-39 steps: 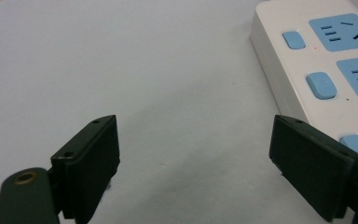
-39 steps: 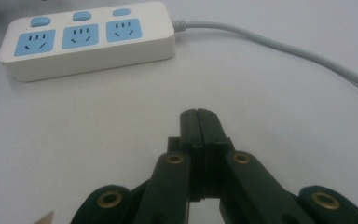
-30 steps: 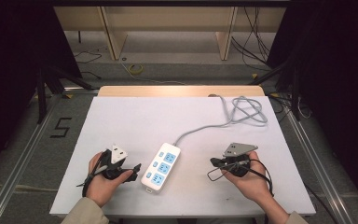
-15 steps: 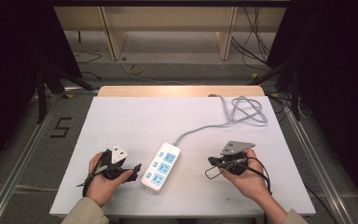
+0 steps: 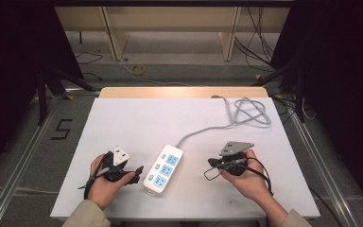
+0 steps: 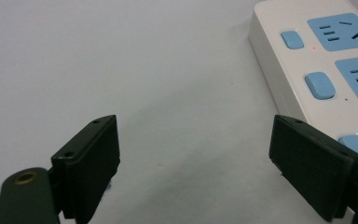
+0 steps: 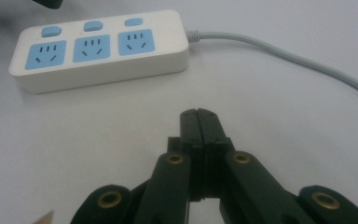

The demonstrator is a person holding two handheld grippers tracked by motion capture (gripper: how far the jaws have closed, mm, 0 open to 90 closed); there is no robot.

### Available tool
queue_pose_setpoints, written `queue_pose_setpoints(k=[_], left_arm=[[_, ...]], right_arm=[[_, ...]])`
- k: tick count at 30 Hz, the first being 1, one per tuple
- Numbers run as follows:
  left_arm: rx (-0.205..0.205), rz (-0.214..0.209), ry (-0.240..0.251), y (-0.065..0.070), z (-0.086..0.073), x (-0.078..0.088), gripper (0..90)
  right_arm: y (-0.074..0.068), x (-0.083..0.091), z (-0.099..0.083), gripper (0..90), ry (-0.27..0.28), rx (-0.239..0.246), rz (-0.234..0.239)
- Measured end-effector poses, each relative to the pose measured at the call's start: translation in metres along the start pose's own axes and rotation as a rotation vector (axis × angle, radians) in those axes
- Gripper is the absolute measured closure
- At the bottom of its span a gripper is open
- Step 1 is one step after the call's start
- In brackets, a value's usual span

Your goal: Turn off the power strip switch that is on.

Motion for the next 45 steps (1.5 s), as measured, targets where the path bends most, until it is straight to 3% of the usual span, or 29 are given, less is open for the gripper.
queue_pose_setpoints(k=[45], left_arm=[[-0.002,-0.004,0.0,0.001,0.0,-0.001,15.6]], right_arm=[[-0.014,-0.028,0.031,90.0,-0.044,0.056,0.045]])
Point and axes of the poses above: each handheld gripper's, and its own axes: x roughly backward along the jaws, z roughly out of its top, y roughly to its right, the point moved 9 cm from there along -x, roughly forward along the jaws, and after that the axes turned 4 degrees about x, right-handed, at the moved point
